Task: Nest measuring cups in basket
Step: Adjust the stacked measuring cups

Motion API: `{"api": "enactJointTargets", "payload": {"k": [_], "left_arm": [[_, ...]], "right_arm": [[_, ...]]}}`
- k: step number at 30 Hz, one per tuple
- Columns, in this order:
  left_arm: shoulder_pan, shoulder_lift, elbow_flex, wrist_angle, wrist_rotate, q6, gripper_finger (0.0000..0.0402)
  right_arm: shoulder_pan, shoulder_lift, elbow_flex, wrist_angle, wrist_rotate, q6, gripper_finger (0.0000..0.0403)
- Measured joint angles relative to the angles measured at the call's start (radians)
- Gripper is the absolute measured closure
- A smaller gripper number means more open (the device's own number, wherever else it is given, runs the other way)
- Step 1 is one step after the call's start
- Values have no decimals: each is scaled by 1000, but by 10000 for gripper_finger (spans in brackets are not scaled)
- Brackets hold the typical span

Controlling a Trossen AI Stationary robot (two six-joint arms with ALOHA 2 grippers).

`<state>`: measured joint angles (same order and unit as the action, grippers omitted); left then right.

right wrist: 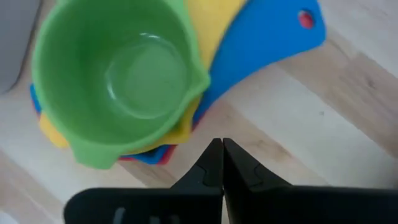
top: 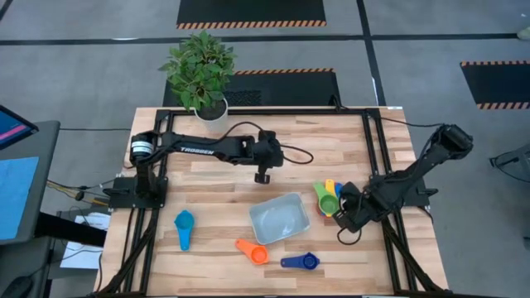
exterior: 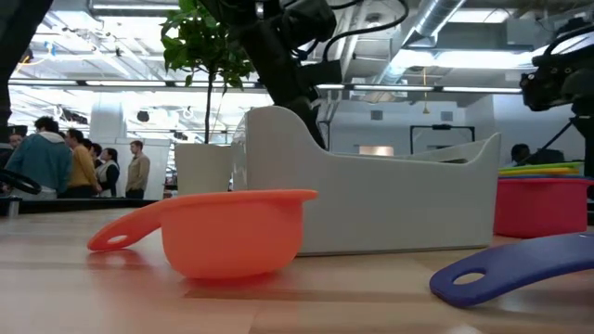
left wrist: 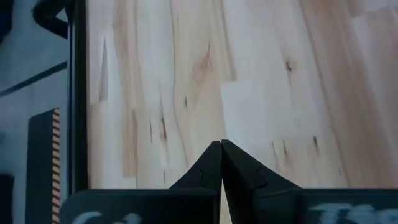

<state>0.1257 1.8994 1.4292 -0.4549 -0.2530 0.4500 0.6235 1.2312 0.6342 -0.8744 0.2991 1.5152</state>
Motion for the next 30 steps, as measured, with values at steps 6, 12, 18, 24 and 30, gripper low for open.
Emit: {"api": "enactJointTargets", "payload": {"k": [6, 12, 18, 24, 30], "left_arm": [[0, 0, 0, -22, -44, 1, 401], [0, 0, 0, -37, -49, 0, 401], [2, -1, 0, -38, -49, -1, 401], [2, -1, 0, -53, -49, -1, 401], [2, -1, 0, -53, -47, -11, 401]], "right_arm": [[-3, 0, 0, 50, -131, -52, 377], [-8, 0, 0, 134, -161, -110, 385], [-42, 1, 0, 141, -129, -124, 385], [-108, 65, 0, 193, -142, -210, 374], [-201, 157, 0, 254, -142, -332, 386]]}}
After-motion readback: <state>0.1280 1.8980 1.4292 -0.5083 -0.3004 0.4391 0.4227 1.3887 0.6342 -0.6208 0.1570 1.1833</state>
